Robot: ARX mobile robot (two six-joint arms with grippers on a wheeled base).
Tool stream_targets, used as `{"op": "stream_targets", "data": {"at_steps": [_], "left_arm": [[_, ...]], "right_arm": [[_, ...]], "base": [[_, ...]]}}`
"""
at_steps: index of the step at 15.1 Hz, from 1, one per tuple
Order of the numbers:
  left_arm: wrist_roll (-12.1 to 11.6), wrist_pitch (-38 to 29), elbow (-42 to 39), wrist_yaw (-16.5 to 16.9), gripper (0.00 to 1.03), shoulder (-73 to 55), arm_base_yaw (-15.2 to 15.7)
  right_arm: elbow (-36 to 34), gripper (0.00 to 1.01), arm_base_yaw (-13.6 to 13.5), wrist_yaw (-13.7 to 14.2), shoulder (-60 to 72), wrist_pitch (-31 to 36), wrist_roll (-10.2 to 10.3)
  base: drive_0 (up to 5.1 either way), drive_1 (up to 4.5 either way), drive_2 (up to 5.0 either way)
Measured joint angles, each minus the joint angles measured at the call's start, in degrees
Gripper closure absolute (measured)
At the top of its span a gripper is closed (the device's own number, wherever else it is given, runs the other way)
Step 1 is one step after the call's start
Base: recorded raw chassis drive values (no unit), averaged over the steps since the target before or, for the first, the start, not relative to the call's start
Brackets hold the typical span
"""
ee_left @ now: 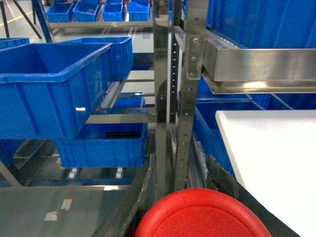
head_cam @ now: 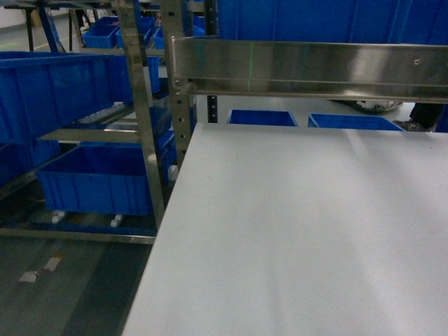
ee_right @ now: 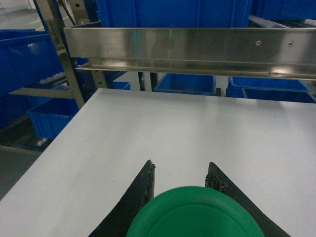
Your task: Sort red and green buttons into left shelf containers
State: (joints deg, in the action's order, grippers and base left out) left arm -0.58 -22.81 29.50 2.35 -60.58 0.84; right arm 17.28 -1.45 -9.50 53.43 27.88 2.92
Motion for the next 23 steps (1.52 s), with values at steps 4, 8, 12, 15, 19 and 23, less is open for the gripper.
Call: {"op": "stream_targets", "data": {"at_steps": [4, 8, 12, 15, 19, 23], "left_arm": [[-0.2, 0.1, 0.0, 0.0, 0.74, -0.1, 0.0], [-0.2, 0.0, 0.0, 0.1, 0.74, 0.0, 0.0], [-0.2, 0.0, 0.0, 0.0, 0.74, 0.0, 0.0], [-0.2, 0.0, 0.0, 0.0, 0.74, 0.0, 0.1], [-0.2, 0.1, 0.1, 0.0, 0.74, -0.1, 0.0], [-0.2, 0.1, 0.1, 0.0, 0.74, -0.1, 0.0]], "right_arm": [[0.0, 0.74, 0.0, 0.0, 0.1, -0.2, 0.0], [0.0, 0.74, 0.0, 0.0, 0.1, -0.1, 0.0], [0.0, 0.74, 0.0, 0.0, 0.1, -0.2, 0.0], [0.0, 0.74, 0.0, 0.0, 0.1, -0.2, 0.0], [0.0, 0.74, 0.0, 0.0, 0.0, 0.0, 0.0], [0.0, 0.74, 0.0, 0.0, 0.1, -0.2, 0.0]], "base": [[-5.0, 2.39, 2.4], [-5.0, 2.41, 2.4], [-5.0, 2.48, 2.5], [-5.0, 2.42, 2.4], [-5.0, 2.41, 2.4], [-5.0, 2.44, 2.4]]}}
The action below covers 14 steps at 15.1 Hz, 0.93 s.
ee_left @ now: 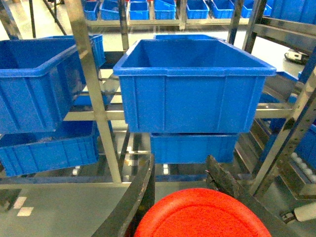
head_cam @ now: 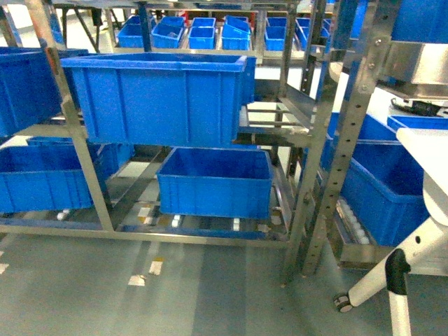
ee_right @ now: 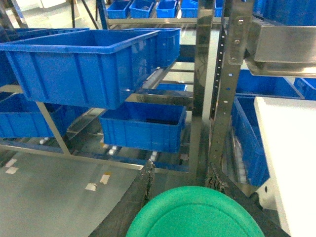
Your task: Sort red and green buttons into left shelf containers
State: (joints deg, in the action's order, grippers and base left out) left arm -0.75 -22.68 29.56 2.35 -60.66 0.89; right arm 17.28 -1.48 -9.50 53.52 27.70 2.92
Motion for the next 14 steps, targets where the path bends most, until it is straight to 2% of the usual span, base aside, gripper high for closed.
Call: {"op": "stream_targets", "data": {"at_steps": [6, 14], "left_arm": [[0.0, -0.1, 0.0, 0.0, 0.74, 0.1, 0.0], [0.0, -0.1, 0.0, 0.0, 0.74, 0.1, 0.0]], "right_arm": [[0.0, 0.74, 0.0, 0.0, 0.0, 0.0, 0.0], [0.0, 0.74, 0.0, 0.0, 0.0, 0.1, 0.0]], "base": [[-5.0, 2.46, 2.5], [-4.7, 3.62, 1.4]]}}
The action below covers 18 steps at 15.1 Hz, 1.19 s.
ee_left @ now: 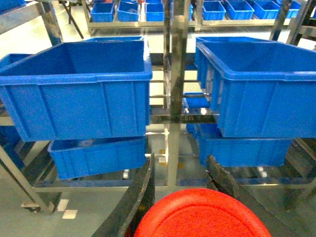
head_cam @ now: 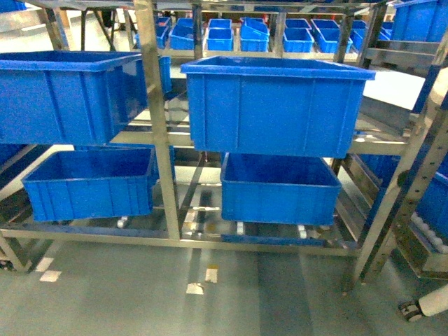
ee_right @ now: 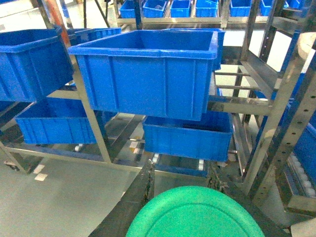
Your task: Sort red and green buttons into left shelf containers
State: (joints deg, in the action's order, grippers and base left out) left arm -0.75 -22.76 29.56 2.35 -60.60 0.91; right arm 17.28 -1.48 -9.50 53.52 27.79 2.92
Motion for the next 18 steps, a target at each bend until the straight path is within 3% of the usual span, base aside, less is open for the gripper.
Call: {"op": "stream_targets", "data": {"at_steps": [18], "left_arm": [[-0.2, -0.2, 0.0, -0.2, 0.74, 0.3, 0.0]], "right_arm": [[0.0, 0.74, 0.0, -0.3, -0.3, 0.0, 0.0]], "base": [[-4.8, 3.60, 1.1]]}}
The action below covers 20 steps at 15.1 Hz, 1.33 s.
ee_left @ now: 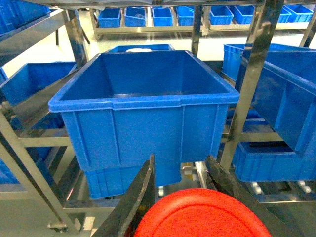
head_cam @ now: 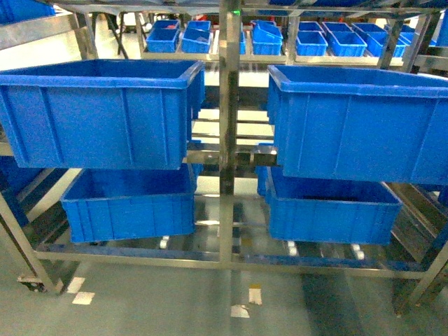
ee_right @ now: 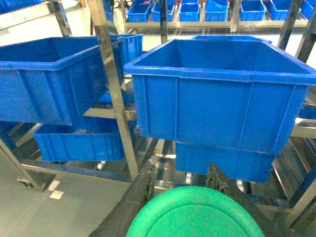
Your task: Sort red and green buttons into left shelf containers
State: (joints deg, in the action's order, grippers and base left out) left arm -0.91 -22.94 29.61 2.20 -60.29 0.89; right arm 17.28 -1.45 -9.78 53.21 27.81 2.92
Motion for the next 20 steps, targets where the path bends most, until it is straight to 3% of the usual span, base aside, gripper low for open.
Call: {"op": "stream_targets", "data": {"at_steps": [20], "left_arm": [[0.0, 0.2, 0.1, 0.2, 0.74, -0.6, 0.0]], "right_arm": [[0.0, 0.74, 0.0, 0.1, 0.4, -0.1, 0.0]], "base": [[-0.2, 4.33, -3.9]]}}
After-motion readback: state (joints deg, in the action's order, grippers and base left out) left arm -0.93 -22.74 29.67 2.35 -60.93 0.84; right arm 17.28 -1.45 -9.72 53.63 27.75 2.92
